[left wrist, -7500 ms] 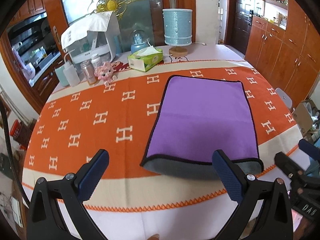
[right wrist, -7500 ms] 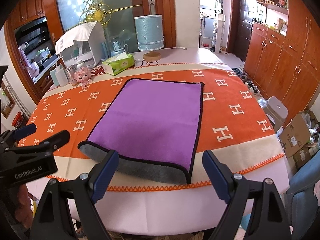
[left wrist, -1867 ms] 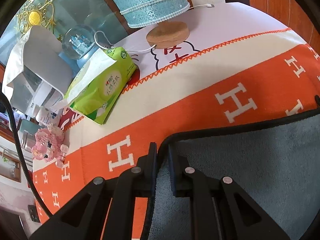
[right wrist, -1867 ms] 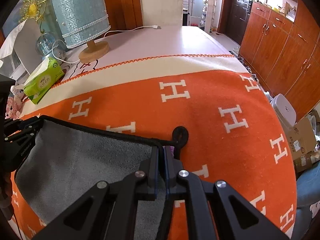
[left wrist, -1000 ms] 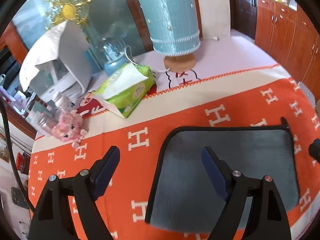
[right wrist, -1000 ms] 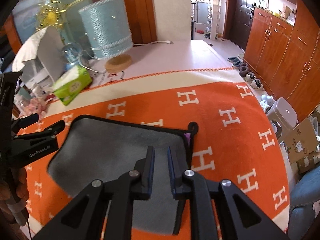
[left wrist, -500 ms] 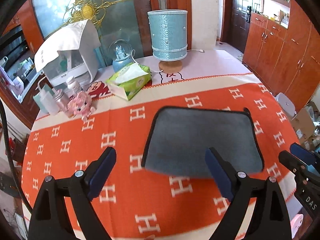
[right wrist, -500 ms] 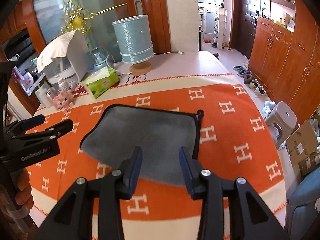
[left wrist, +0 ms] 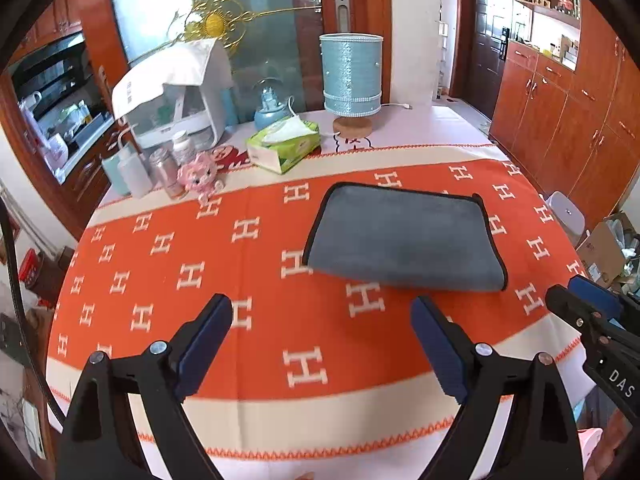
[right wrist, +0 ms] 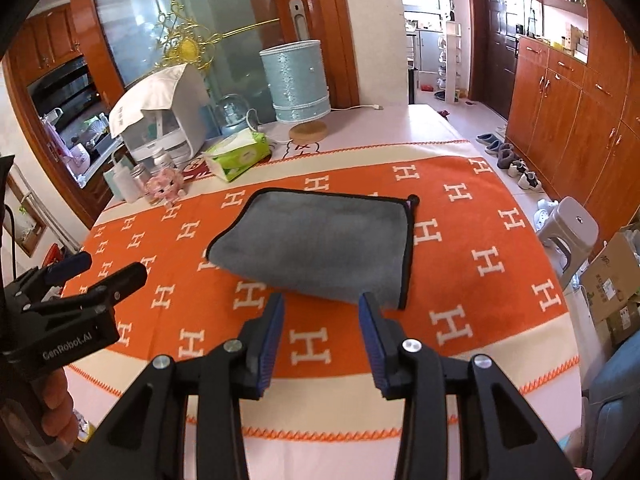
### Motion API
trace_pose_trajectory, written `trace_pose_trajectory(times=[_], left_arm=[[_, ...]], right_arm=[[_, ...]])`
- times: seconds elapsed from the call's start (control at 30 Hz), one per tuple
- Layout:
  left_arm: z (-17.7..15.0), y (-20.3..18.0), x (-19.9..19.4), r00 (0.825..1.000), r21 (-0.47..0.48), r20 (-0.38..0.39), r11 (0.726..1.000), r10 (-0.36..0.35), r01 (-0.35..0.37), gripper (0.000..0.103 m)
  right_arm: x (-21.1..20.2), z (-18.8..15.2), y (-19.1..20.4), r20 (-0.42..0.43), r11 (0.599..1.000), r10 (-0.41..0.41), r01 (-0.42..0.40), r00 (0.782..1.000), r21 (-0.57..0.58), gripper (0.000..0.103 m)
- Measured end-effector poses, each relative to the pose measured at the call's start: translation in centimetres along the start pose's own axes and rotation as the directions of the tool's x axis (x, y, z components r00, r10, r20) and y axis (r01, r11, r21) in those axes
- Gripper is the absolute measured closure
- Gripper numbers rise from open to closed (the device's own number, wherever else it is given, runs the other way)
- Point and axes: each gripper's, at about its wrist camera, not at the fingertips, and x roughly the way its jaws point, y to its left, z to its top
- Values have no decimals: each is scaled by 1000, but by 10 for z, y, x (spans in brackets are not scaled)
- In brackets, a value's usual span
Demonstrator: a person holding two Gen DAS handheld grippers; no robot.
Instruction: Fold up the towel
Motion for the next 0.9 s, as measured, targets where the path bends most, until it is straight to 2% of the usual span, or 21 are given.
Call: trace_pose_trajectory(times=[0.1, 0.27, 0.5, 0.7, 0.83, 0.9], left_arm=[[-13, 5, -11, 1000, -21, 0, 999, -26, 26, 11], [-30, 12, -26, 1000, -42, 13, 999, -8, 9, 8], [-50, 21, -39, 999, -74, 10, 996, -46, 46, 3], [-62, 24, -50, 999, -88, 39, 996, -16, 19, 1], [-68, 27, -51, 999, -108, 50, 994, 1, 4, 1], [-71, 28, -51, 999, -118, 40, 993, -5, 9, 1]], right_arm=[[-8, -11, 5, 7, 1000, 8, -8, 1000, -5, 64], [-17, -26, 13, 1, 999, 33, -33, 999, -10, 64], [-24, -44, 23, -6, 999, 48, -48, 999, -10, 64], [-35, -54, 33, 23, 999, 27, -26, 999, -34, 64], [-43, -63, 38, 53, 998, 40, -38, 998, -40, 54], [-45, -67, 40, 60, 998, 46, -44, 997, -43, 52]])
